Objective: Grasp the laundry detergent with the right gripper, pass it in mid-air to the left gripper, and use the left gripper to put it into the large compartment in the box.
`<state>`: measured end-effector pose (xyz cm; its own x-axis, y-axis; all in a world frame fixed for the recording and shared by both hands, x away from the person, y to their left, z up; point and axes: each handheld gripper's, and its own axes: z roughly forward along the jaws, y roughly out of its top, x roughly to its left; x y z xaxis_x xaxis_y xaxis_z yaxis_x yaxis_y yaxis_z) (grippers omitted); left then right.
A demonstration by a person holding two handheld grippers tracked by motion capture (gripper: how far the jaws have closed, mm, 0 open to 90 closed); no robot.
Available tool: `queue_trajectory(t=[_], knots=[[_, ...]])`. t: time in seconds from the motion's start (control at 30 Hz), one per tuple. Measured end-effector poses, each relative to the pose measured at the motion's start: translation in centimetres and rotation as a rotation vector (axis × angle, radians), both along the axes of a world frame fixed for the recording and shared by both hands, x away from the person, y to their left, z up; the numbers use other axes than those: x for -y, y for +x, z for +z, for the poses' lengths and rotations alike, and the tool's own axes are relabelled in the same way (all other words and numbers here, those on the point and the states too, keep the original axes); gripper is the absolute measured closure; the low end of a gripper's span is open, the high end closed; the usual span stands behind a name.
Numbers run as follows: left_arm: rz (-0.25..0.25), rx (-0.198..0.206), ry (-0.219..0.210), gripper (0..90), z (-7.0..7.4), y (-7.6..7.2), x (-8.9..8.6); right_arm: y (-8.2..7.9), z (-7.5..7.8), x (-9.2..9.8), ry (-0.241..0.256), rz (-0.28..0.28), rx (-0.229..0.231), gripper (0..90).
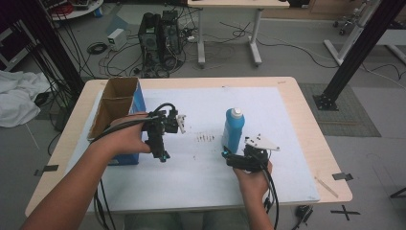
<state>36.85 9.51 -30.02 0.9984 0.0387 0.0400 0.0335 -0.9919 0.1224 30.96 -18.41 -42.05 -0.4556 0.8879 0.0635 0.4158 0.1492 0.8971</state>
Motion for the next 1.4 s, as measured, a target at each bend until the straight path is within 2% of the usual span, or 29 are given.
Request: queue_trajectory(t=[0.1, 0.23, 0.3, 0.37, 0.43, 0.57, 0.63, 0.67, 0.7, 0.87, 0.9, 1.1, 1.13, 1.33, 1.37, 1.4], knots=[[0.000, 0.006, 0.006, 6.2, 0.0, -0.1, 0.0, 0.0, -0.1, -0.5, -0.019, -0.025, 0.014, 11.9], [0.005, 0.006, 0.005, 6.2, 0.0, -0.2, 0.0, 0.1, -0.1, -0.7, -0.017, -0.041, 0.021, 11.8], [-0.003, 0.005, 0.013, 6.2, 0.1, -0.2, 0.0, 0.1, -0.2, -1.0, -0.004, -0.059, 0.013, 11.8], [-0.005, 0.001, 0.013, 6.2, 0.1, -0.2, 0.0, 0.4, -0.2, -1.2, -0.013, -0.080, 0.035, 11.8], [-0.005, 0.000, 0.020, 6.2, 0.0, -0.3, 0.1, 0.6, -0.2, -1.4, 0.007, -0.100, 0.020, 11.9], [-0.004, 0.003, 0.023, 6.2, 0.0, -0.3, 0.0, 1.3, -0.3, -1.4, 0.008, -0.114, 0.048, 11.8], [-0.004, 0.001, 0.026, 6.2, 0.0, -0.3, 0.0, 1.6, -0.2, -1.6, 0.009, -0.116, 0.052, 11.9], [-0.004, 0.001, 0.027, 6.2, 0.0, -0.3, 0.0, 1.6, -0.2, -1.9, 0.023, -0.125, 0.037, 11.9], [-0.005, 0.000, 0.029, 6.2, 0.0, -0.3, 0.0, 1.8, -0.2, -1.9, 0.012, -0.126, 0.052, 11.8], [0.003, -0.003, 0.024, 6.2, -0.1, -0.4, 0.0, 2.2, -0.3, -2.4, 0.024, -0.140, 0.056, 11.9], [0.001, 0.001, 0.025, 6.2, -0.1, -0.5, -0.1, 2.6, -0.4, -2.4, 0.011, -0.136, 0.069, 11.9], [-0.001, 0.000, 0.036, 6.2, -0.1, -0.5, -0.3, 3.0, -0.7, -2.9, 0.007, -0.155, 0.058, 11.9], [-0.001, 0.002, 0.039, 6.2, -0.1, -0.5, -0.3, 3.1, -0.8, -2.8, 0.003, -0.151, 0.071, 11.9], [0.001, -0.002, 0.033, 6.2, -0.2, -0.5, -0.4, 3.4, -0.9, -3.0, 0.005, -0.154, 0.067, 11.9], [0.000, -0.002, 0.033, 6.2, -0.2, -0.5, -0.4, 3.4, -0.9, -3.0, 0.022, -0.152, 0.042, 11.9], [-0.001, 0.000, 0.035, 6.2, -0.2, -0.6, -0.4, 3.4, -0.9, -3.1, 0.024, -0.152, 0.038, 11.9]])
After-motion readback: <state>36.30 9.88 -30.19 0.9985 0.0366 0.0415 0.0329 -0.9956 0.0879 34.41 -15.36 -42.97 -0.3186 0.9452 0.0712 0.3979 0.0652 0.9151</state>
